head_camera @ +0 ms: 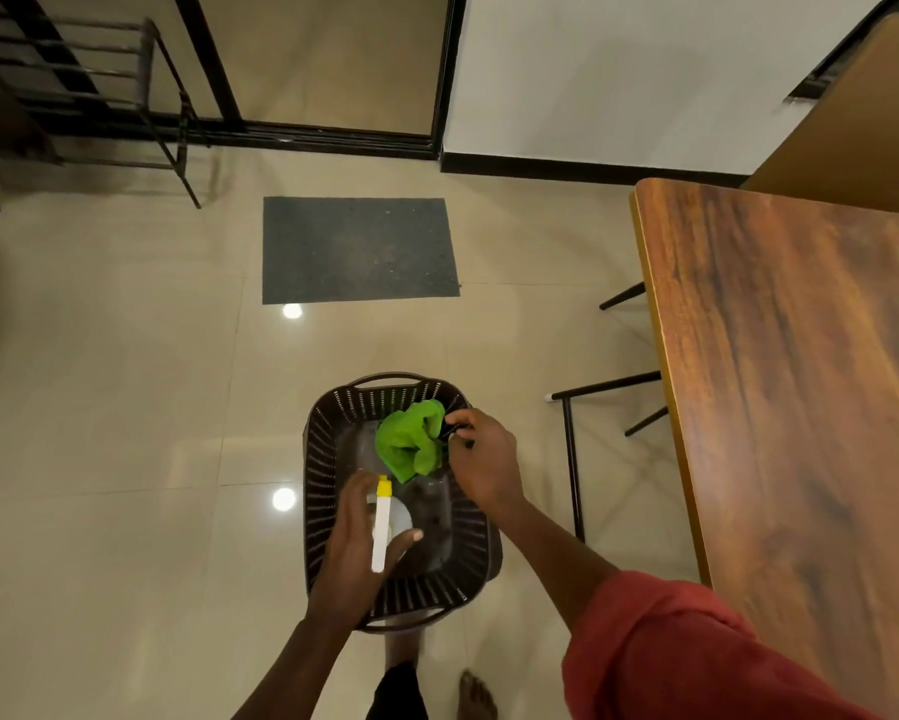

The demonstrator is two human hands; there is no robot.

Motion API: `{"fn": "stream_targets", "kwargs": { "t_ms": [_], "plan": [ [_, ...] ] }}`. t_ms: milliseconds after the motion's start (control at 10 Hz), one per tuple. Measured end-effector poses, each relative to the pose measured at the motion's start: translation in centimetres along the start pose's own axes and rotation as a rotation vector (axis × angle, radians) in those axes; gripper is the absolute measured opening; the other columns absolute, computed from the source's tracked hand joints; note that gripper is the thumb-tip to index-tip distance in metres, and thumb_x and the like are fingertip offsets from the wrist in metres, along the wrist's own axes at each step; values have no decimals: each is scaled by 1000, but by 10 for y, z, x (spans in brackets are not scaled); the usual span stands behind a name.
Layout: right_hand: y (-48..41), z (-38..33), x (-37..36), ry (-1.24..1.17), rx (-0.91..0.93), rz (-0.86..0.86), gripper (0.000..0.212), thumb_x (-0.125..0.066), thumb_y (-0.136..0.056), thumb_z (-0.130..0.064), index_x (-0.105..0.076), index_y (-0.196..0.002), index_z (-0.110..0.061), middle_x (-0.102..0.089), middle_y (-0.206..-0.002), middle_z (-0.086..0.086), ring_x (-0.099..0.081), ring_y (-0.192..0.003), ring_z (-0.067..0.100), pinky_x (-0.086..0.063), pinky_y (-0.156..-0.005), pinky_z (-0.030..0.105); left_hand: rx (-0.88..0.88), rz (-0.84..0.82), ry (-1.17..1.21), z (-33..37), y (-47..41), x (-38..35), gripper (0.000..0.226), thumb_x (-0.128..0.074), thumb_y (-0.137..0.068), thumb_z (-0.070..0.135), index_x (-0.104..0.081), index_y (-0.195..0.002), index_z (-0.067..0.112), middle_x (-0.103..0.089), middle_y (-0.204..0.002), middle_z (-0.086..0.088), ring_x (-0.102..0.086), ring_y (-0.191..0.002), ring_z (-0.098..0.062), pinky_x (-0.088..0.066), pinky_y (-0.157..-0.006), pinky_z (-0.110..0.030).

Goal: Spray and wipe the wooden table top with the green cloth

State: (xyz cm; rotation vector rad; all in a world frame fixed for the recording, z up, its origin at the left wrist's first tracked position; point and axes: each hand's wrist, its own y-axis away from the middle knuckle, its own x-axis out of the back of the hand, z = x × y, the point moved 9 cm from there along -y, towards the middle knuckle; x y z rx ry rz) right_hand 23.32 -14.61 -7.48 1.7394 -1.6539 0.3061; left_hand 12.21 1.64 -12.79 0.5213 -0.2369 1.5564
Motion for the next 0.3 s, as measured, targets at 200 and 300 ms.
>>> {"fn": "stream_targets", "kwargs": {
  "t_ms": [200,300],
  "plan": [
    [19,-8,29,-93,19,55,25,-52,-86,-1,-68,-102,-12,-67,-104,3,-64,-88,15,-53,-78,26,150,-121,-270,-28,19,-1,99,-75,-74,3,-15,-150,19,-18,-157,-8,-54,-121,-36,-55,-84,-41],
    [28,-7,49,-148,19,105,18,-58,-87,-6,-69,-98,-16,-69,-102,0,-65,-86,11,-54,-77,24,95,-134,-454,-24,32,4,97,-64,-80,-3,-6,-153,25,-10,-160,-9,-58,-117,-34,-56,-78,-37]
  ]
}}
